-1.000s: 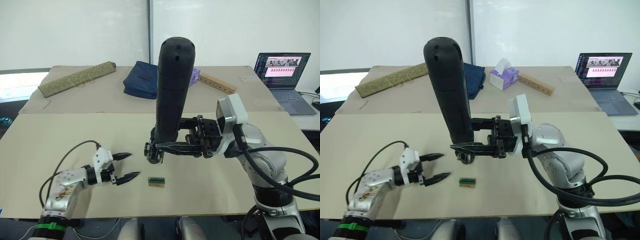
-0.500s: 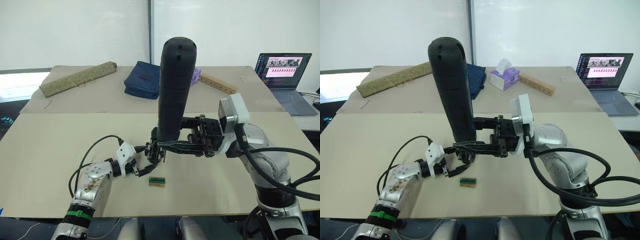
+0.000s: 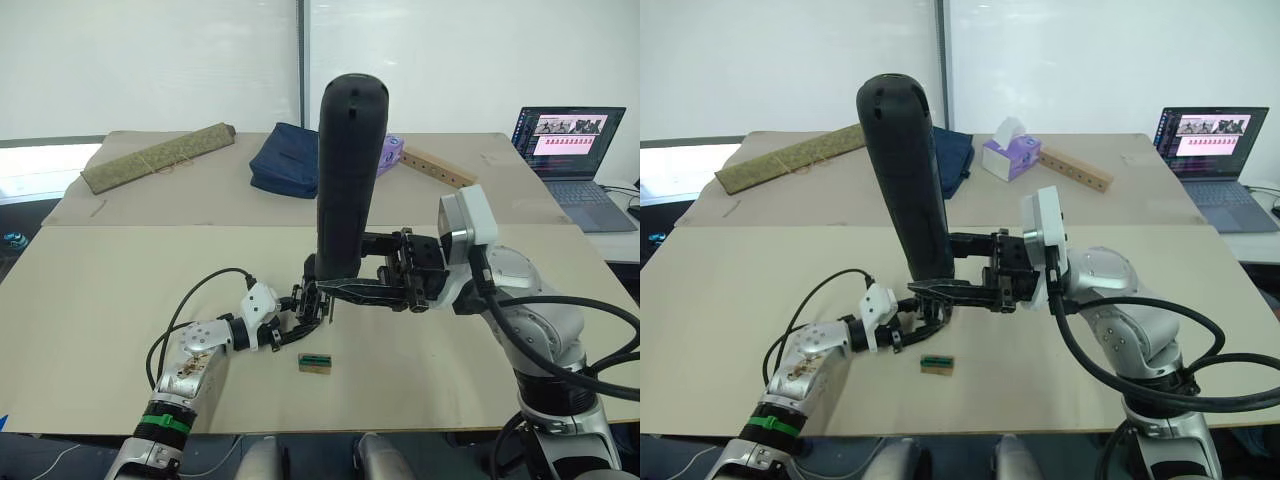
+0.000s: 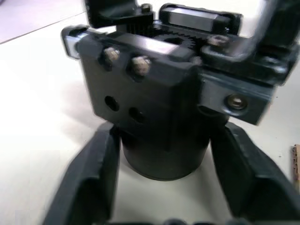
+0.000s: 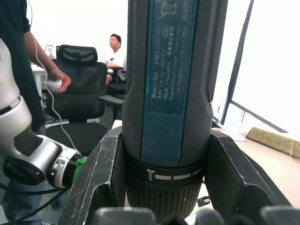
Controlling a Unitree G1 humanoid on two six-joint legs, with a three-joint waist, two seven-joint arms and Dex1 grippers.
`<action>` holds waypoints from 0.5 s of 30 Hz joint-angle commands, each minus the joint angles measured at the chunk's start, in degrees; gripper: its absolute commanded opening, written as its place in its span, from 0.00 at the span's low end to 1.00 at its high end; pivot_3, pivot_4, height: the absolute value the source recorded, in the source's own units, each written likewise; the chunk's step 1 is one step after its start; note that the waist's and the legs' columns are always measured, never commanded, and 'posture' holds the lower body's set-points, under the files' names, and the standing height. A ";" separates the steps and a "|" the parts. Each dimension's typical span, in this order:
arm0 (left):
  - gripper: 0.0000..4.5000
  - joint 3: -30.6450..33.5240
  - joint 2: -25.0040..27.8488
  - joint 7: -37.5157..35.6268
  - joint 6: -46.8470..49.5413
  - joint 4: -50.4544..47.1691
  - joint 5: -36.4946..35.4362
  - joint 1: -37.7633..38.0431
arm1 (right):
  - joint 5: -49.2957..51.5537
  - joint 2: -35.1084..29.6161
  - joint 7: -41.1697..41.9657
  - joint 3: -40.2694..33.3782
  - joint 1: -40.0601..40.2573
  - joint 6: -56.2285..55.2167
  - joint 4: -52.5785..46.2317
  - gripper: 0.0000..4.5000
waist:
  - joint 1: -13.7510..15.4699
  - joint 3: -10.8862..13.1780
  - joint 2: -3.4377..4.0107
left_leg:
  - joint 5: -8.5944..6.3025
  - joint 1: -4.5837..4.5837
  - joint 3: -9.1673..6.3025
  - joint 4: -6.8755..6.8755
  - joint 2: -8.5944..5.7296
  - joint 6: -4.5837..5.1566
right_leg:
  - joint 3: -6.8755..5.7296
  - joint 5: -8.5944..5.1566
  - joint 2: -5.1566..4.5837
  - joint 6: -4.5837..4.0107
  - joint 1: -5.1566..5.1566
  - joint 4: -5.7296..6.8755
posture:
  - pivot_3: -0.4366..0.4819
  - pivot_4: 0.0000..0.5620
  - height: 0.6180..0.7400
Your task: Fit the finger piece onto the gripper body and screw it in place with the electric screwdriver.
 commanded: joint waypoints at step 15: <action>0.50 -3.01 -0.15 -17.61 -13.32 26.01 2.24 -13.89 | 4.34 -2.34 -1.12 -3.61 0.73 1.83 -4.05 0.42 | 0.14 -0.01 -0.01 | 0.00 -0.14 0.20 0.04 -0.03 0.00 | -0.08 0.01 0.01 0.02 -0.01 -0.11 | 0.48 0.27 1.00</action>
